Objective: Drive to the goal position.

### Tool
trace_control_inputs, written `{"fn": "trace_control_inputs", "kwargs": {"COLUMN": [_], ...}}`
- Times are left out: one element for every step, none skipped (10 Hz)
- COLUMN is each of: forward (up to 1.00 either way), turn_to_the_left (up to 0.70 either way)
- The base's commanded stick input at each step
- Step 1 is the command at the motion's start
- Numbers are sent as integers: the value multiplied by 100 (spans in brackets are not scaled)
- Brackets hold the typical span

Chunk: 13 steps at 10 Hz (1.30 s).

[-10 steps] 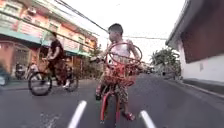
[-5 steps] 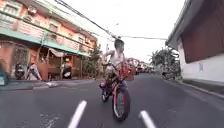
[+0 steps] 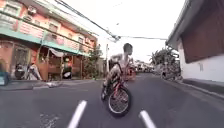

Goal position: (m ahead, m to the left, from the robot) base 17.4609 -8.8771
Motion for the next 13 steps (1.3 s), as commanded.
{"fn": "trace_control_inputs", "kwargs": {"forward": [0,0,0,0,0,0,0,0,0,0,0,0,0], "turn_to_the_left": [0,0,-10,-17,-6,-16,-6,0,-7,-9,-9,-23,-5]}}
